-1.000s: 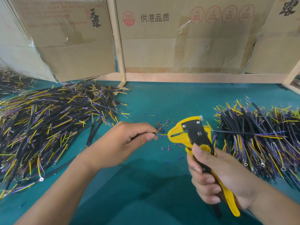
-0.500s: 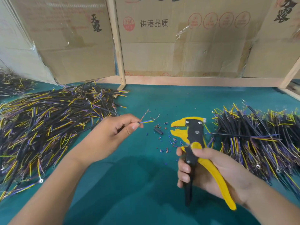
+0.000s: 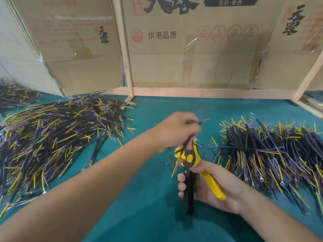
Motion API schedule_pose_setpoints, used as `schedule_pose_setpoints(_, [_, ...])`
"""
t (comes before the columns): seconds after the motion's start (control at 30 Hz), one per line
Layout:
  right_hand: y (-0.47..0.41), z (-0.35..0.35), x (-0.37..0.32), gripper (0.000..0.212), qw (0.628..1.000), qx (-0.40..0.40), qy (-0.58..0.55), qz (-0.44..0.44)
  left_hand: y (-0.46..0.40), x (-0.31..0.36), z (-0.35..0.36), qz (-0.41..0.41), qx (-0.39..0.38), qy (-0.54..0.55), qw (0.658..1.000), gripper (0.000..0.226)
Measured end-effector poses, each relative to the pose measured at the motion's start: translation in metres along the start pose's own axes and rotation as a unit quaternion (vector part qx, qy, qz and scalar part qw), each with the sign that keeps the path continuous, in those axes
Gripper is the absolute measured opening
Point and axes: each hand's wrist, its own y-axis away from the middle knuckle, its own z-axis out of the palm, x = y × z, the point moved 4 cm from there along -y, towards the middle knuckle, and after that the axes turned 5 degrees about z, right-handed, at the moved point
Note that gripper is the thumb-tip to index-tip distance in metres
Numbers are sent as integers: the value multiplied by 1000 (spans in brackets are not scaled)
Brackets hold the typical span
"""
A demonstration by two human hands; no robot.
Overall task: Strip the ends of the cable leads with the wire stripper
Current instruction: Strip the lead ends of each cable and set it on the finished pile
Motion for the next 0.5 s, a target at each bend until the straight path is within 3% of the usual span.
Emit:
schedule_pose_setpoints(0.07, [0, 1, 1, 35, 1000, -6, -8, 5, -24, 26, 34, 109, -54, -143, 982, 8])
schedule_pose_setpoints(0.13, [1, 2, 1, 19, 1000, -17, -23, 7, -41, 42, 68, 191, -130, -244, 942, 13])
schedule_pose_setpoints(0.17, [1, 2, 0, 12, 999, -18, -26, 7, -47, 45, 80, 212, -164, -282, 921, 15])
schedule_pose_setpoints(0.27, [1, -1, 0, 17, 999, -2, -33, 4, -59, 46, 99, 250, -221, -354, 874, 24])
schedule_pose_setpoints(0.5, [-1, -2, 1, 5, 1000, 8, -21, 4, -69, 39, 104, 275, -181, -332, 884, 18])
